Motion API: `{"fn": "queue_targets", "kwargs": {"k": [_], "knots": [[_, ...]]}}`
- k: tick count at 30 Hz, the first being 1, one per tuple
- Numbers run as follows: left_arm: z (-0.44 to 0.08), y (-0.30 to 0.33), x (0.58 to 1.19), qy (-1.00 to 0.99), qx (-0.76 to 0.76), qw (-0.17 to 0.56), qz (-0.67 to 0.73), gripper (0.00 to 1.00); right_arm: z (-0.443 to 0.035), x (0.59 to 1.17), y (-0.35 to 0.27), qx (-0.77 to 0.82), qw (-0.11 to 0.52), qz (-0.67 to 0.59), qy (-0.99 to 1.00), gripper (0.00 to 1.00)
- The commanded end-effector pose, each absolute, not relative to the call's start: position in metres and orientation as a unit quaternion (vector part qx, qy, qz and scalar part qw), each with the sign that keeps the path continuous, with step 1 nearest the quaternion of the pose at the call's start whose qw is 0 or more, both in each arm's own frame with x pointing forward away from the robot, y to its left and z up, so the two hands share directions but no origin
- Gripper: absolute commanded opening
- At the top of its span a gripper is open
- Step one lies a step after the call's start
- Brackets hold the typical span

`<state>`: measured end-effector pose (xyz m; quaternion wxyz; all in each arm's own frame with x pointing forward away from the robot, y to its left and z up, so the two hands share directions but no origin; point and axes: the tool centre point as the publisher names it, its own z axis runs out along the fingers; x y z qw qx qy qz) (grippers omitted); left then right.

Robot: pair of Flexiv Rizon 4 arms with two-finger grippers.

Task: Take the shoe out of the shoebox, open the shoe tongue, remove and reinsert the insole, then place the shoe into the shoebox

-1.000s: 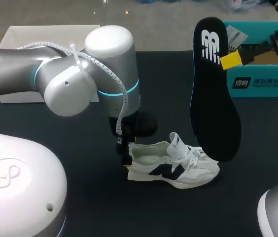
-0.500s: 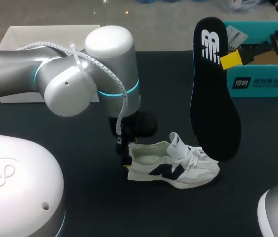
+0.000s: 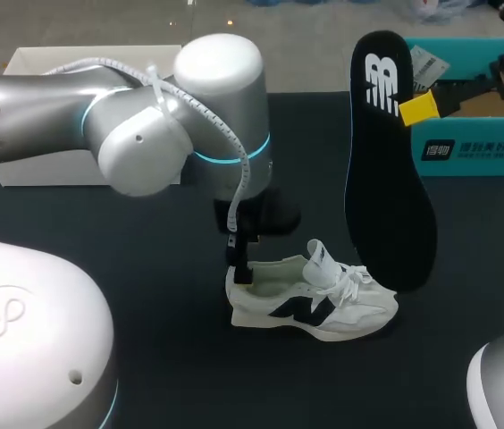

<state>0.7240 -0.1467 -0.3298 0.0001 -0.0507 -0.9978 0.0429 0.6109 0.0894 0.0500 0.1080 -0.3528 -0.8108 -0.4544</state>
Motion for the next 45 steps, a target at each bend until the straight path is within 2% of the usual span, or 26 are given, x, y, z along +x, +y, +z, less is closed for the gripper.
{"fn": "queue_targets", "kwargs": {"k": [1,25,32,36,38,42,43,45], "knots": [[-0.341,-0.16,0.741,-0.998,-0.049,0.007,0.046,1.0,0.05,0.612,0.091,-0.353,0.109,-0.453,-0.811,0.0],[-0.37,-0.208,0.765,-0.994,-0.077,0.021,0.077,1.0,0.05,0.612,0.091,-0.353,0.109,-0.453,-0.811,0.0],[-0.371,-0.22,0.766,-0.992,-0.094,0.025,0.08,0.93,0.05,0.612,0.091,-0.353,0.109,-0.453,-0.811,0.0],[-0.374,-0.227,0.765,-0.991,-0.104,0.03,0.081,0.84,0.05,0.612,0.091,-0.353,0.109,-0.453,-0.811,0.0],[-0.375,-0.23,0.765,-0.99,-0.108,0.032,0.082,0.7,0.05,0.612,0.091,-0.353,0.109,-0.453,-0.811,0.0],[-0.377,-0.235,0.764,-0.989,-0.118,0.037,0.085,0.58,0.05,0.612,0.091,-0.353,0.109,-0.453,-0.811,0.0],[-0.378,-0.236,0.762,-0.988,-0.12,0.037,0.085,0.48,0.05,0.612,0.091,-0.353,0.109,-0.453,-0.811,0.0],[-0.377,-0.237,0.759,-0.987,-0.124,0.039,0.089,0.44,0.05,0.612,0.091,-0.353,0.109,-0.453,-0.811,0.0]]}}
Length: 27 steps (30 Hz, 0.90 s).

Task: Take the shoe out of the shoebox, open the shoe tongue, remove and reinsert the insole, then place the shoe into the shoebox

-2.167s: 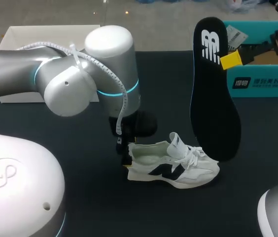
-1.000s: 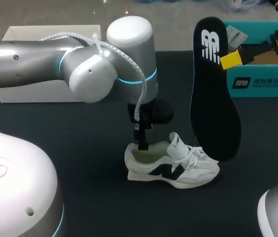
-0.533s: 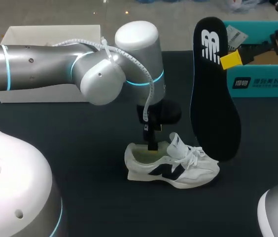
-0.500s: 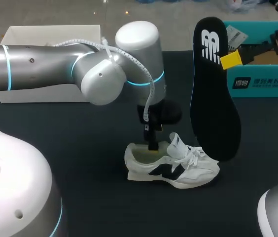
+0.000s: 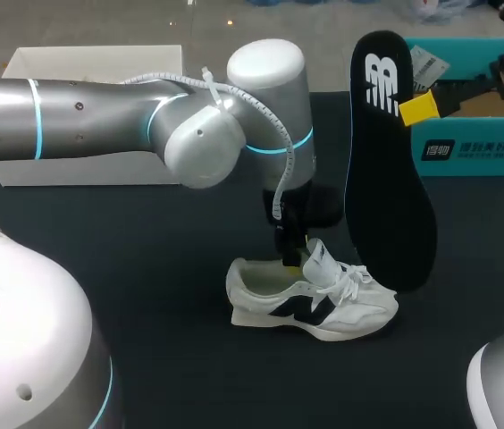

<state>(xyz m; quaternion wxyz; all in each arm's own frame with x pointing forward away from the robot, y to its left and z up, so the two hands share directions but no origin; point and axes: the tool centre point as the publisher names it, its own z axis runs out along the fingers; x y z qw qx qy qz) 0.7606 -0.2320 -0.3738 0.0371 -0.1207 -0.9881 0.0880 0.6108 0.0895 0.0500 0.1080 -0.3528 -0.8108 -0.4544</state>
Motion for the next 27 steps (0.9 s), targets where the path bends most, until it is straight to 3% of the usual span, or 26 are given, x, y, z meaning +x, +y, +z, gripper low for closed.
{"fn": "queue_targets", "kwargs": {"k": [1,3,4,27], "knots": [[-0.377,-0.238,0.756,-0.987,-0.126,0.04,0.09,0.4,0.05,0.612,0.091,-0.353,0.109,-0.453,-0.811,0.0],[-0.377,-0.238,0.752,-0.986,-0.13,0.041,0.092,0.34,0.05,0.612,0.091,-0.353,0.109,-0.453,-0.811,0.0],[-0.377,-0.237,0.75,-0.986,-0.132,0.042,0.094,0.0,0.05,0.612,0.091,-0.353,0.109,-0.453,-0.811,0.0],[-0.37,-0.227,0.722,-0.987,-0.112,0.028,0.112,0.0,0.05,0.612,0.091,-0.353,0.109,-0.453,-0.811,0.0]]}}
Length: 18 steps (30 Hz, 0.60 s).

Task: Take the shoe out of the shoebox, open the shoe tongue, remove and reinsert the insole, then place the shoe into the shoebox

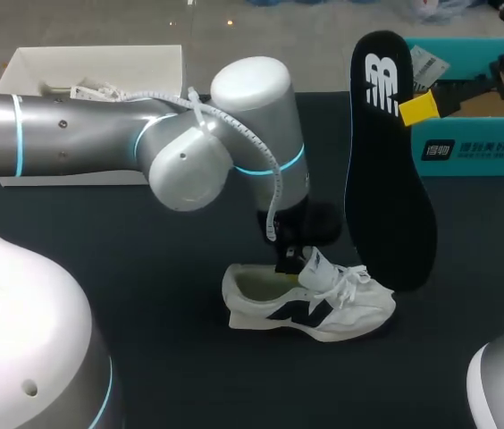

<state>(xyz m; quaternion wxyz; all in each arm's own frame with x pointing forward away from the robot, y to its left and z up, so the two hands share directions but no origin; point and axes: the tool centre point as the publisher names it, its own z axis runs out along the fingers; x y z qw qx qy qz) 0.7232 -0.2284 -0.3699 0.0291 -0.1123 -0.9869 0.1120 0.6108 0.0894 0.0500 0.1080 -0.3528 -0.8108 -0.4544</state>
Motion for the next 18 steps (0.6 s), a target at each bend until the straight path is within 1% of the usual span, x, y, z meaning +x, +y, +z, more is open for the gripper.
{"fn": "queue_targets", "kwargs": {"k": [1,3,6,8,9,10,12,13,15,16,17,18], "knots": [[-0.37,-0.227,0.722,-0.987,-0.112,0.028,0.112,0.0,0.05,0.612,0.091,-0.353,0.109,-0.453,-0.811,0.0],[-0.37,-0.227,0.722,-0.987,-0.112,0.028,0.112,0.0,0.05,0.612,0.091,-0.353,0.109,-0.453,-0.811,0.0],[-0.37,-0.221,0.739,-0.969,-0.2,0.095,0.105,0.0,0.05,0.612,0.091,-0.353,0.109,-0.453,-0.811,0.0],[-0.375,-0.219,0.75,-0.948,-0.256,0.156,0.105,0.0,0.05,0.612,0.091,-0.353,0.109,-0.453,-0.811,0.0],[-0.377,-0.216,0.753,-0.943,-0.27,0.156,0.112,0.0,0.05,0.612,0.091,-0.353,0.109,-0.453,-0.811,0.0],[-0.378,-0.215,0.756,-0.928,-0.306,0.189,0.096,0.0,0.05,0.612,0.091,-0.353,0.109,-0.453,-0.811,0.0],[-0.376,-0.211,0.758,-0.905,-0.365,0.187,0.112,0.0,0.05,0.612,0.091,-0.353,0.109,-0.453,-0.811,0.0],[-0.375,-0.21,0.76,-0.881,-0.413,0.215,0.083,0.0,0.05,0.612,0.091,-0.353,0.109,-0.453,-0.811,0.0],[-0.367,-0.206,0.76,-0.86,-0.458,0.212,0.081,0.0,0.05,0.612,0.091,-0.353,0.109,-0.453,-0.811,0.0],[-0.363,-0.205,0.759,-0.822,-0.515,0.231,0.07,0.0,0.05,0.612,0.091,-0.353,0.109,-0.453,-0.811,0.0],[-0.359,-0.202,0.759,-0.816,-0.528,0.225,0.068,0.0,0.05,0.612,0.091,-0.353,0.109,-0.453,-0.811,0.0],[-0.355,-0.2,0.76,-0.796,-0.551,0.24,0.064,0.0,0.05,0.612,0.091,-0.353,0.109,-0.453,-0.811,0.0]]}}
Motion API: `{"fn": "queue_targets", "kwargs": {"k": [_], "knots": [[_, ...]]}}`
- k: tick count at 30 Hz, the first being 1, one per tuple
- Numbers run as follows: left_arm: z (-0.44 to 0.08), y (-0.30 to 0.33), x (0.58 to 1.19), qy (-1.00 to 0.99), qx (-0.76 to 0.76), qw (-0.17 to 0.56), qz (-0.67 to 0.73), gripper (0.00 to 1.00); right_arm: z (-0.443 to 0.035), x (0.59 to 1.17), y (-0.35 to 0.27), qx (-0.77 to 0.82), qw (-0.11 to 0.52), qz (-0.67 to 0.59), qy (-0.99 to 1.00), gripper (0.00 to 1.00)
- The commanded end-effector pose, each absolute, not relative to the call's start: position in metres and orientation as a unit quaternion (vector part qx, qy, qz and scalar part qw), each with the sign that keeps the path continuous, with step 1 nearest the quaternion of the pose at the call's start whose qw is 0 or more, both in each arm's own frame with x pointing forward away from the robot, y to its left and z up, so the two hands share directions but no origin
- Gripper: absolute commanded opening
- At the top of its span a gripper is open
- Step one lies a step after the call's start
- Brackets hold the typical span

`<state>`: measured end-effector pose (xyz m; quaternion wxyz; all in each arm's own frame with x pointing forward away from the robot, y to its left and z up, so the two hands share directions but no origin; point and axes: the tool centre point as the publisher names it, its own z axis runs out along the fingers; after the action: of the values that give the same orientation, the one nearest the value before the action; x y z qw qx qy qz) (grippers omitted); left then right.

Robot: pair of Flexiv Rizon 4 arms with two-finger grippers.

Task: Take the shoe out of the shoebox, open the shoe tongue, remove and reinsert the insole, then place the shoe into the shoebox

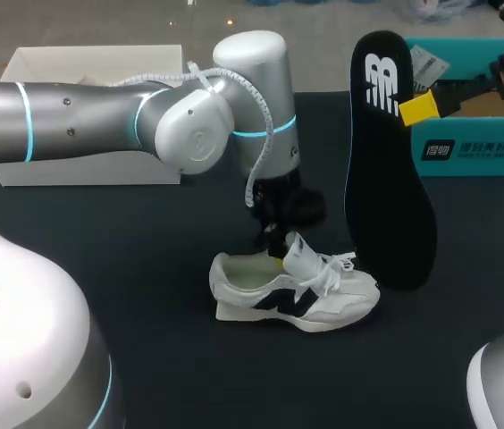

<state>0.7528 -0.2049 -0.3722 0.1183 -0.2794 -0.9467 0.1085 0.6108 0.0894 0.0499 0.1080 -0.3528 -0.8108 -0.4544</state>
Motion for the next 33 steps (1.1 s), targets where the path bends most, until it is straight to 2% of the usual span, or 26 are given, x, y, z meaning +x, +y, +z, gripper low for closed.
{"fn": "queue_targets", "kwargs": {"k": [1,11,21,33], "knots": [[-0.352,-0.199,0.759,-0.765,-0.592,0.249,0.051,0.0,0.05,0.612,0.091,-0.353,0.109,-0.453,-0.811,0.0],[-0.331,-0.186,0.763,-0.609,-0.755,0.237,0.051,0.0,0.05,0.612,0.091,-0.353,0.109,-0.453,-0.811,0.0],[-0.293,-0.182,0.74,-0.535,-0.83,0.147,0.063,0.0,0.05,0.612,0.091,-0.353,0.109,-0.453,-0.811,0.0],[-0.292,-0.177,0.742,-0.578,-0.799,0.156,0.057,0.0,0.05,0.612,0.091,-0.353,0.109,-0.453,-0.811,0.0]]}}
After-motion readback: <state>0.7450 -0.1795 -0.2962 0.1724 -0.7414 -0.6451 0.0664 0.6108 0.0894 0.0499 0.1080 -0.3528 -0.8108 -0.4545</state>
